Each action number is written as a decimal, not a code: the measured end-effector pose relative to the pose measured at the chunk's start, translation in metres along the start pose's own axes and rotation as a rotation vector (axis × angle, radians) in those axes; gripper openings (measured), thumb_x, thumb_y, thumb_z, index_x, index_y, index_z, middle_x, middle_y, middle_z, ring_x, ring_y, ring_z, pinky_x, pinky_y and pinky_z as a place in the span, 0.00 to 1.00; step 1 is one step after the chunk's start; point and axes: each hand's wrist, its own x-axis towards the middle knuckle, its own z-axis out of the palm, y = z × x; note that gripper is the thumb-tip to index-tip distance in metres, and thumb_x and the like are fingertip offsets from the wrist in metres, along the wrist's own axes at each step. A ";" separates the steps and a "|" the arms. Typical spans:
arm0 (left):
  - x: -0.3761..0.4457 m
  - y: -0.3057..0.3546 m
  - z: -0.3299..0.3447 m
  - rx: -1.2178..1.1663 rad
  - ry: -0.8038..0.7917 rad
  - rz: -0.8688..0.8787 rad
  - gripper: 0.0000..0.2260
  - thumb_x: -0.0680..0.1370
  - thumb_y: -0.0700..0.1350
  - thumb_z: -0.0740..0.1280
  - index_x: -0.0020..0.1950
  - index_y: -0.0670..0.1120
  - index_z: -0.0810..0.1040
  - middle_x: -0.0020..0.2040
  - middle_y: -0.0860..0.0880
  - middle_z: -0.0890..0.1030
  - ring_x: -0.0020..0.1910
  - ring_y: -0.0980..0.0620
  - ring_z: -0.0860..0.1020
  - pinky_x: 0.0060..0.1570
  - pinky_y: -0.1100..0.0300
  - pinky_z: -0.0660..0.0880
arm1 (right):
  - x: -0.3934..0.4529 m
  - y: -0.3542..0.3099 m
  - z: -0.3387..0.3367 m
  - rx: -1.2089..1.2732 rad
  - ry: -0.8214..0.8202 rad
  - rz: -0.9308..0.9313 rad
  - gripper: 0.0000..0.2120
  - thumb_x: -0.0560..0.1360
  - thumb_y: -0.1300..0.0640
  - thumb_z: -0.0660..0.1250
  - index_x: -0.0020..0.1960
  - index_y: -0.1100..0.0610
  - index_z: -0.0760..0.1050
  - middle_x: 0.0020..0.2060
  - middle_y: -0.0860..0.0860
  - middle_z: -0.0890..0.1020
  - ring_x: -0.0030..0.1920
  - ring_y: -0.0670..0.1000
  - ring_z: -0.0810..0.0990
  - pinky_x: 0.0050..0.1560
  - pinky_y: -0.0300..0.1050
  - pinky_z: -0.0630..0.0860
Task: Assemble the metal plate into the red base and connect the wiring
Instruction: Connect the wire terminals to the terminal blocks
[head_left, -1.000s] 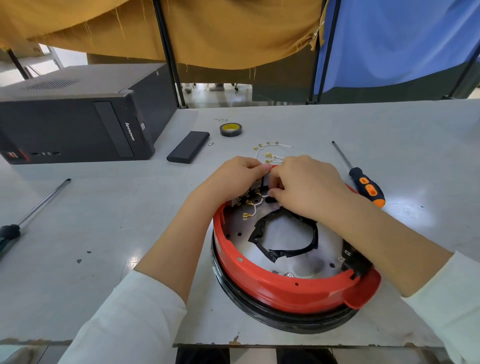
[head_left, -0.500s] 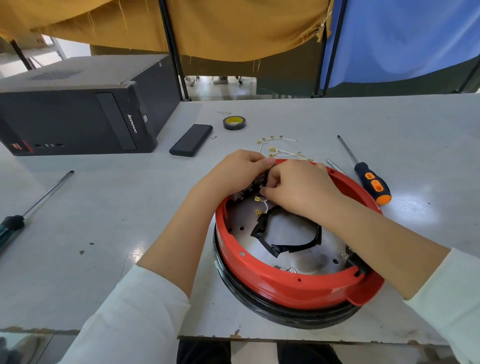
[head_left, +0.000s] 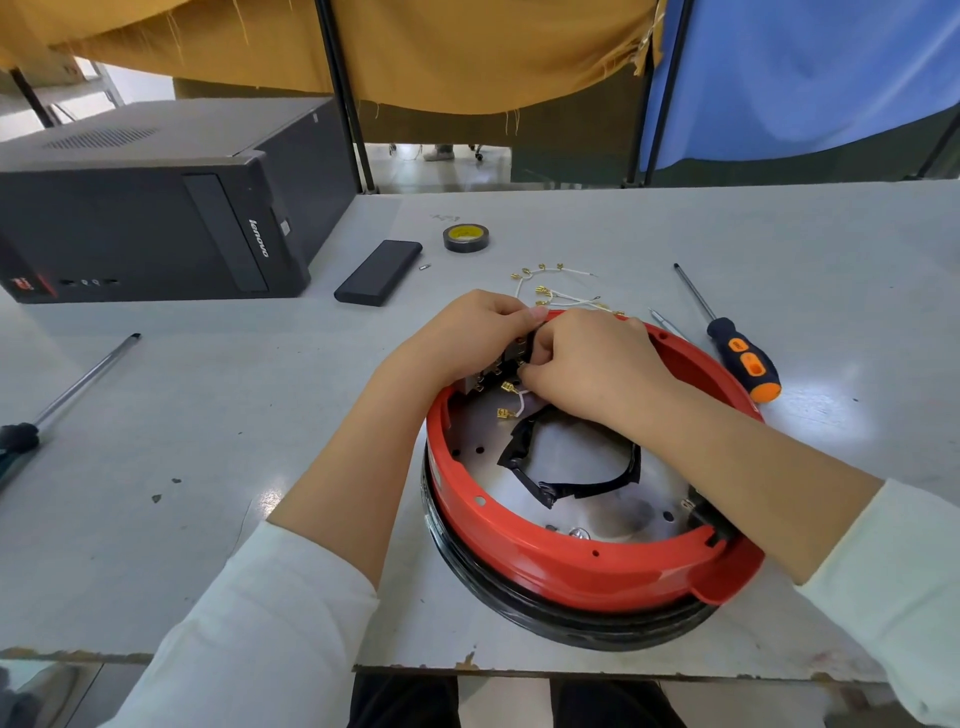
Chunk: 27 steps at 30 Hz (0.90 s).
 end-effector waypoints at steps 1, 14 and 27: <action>0.000 0.000 0.000 -0.003 -0.001 0.001 0.14 0.81 0.55 0.63 0.43 0.48 0.81 0.39 0.44 0.75 0.38 0.52 0.69 0.38 0.59 0.66 | 0.000 0.000 0.000 -0.001 0.005 0.001 0.08 0.72 0.51 0.65 0.37 0.51 0.78 0.36 0.47 0.79 0.44 0.52 0.73 0.51 0.50 0.63; 0.006 -0.006 0.003 0.010 0.007 -0.003 0.18 0.81 0.53 0.62 0.32 0.52 0.75 0.19 0.58 0.69 0.20 0.61 0.66 0.23 0.71 0.61 | 0.007 -0.002 0.008 -0.030 0.095 0.052 0.06 0.69 0.52 0.65 0.38 0.51 0.80 0.31 0.45 0.73 0.39 0.53 0.70 0.49 0.50 0.61; -0.001 -0.002 0.000 0.020 -0.002 -0.009 0.17 0.80 0.56 0.62 0.35 0.52 0.79 0.34 0.46 0.77 0.33 0.48 0.71 0.35 0.56 0.70 | -0.007 0.003 -0.002 0.102 0.037 -0.104 0.10 0.71 0.44 0.67 0.34 0.45 0.72 0.31 0.42 0.74 0.39 0.47 0.75 0.31 0.41 0.65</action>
